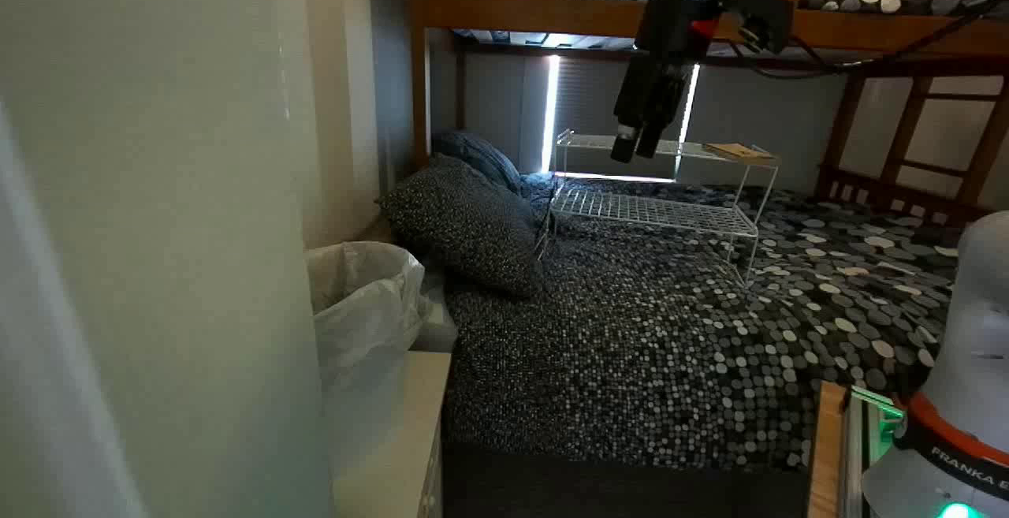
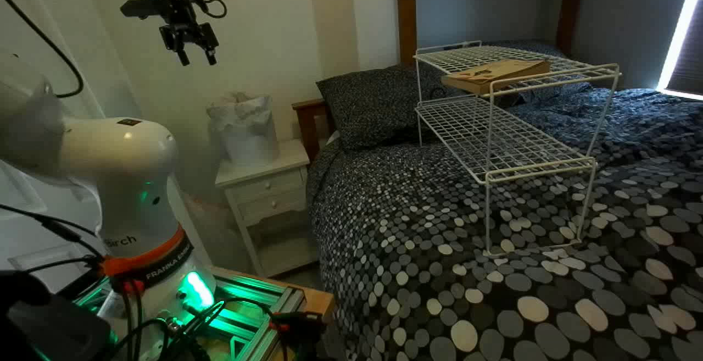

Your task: Remove the book from the wire mesh rack of the shoe rack and put it on the bed

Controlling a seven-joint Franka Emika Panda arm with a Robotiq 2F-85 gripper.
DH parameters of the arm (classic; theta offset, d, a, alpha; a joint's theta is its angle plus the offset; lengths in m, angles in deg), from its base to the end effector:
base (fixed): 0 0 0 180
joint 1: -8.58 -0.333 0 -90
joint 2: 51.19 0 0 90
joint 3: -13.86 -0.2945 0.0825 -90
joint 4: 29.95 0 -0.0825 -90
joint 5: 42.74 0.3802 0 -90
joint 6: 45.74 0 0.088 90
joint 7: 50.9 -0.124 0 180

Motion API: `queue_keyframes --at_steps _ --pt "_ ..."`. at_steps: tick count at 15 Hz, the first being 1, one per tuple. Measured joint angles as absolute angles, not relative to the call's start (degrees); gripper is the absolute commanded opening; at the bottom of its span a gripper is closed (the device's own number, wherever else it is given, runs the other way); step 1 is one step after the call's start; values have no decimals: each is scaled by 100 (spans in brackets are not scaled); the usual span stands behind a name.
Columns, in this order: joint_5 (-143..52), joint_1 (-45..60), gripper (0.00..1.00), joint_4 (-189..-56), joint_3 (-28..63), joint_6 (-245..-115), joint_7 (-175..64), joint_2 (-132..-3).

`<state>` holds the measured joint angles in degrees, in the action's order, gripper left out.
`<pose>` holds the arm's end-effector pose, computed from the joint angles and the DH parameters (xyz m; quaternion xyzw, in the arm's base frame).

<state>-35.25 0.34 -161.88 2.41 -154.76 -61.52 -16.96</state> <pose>0.3732 0.1565 0.5438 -0.9941 -0.0518 -0.0897 0.0307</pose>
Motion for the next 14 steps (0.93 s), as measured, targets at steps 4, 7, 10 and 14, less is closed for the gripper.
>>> queue_keyframes --at_steps 4,7,10,14 --pt "-3525 33 100 -16188 240 -15476 -6151 -1696" --pt "-3562 55 100 -16188 241 -15476 -6180 -1696" --pt "-4232 432 100 -16192 256 -15518 -6434 -1689" --pt "-5493 1192 100 -16204 582 -15520 -6447 -1674"
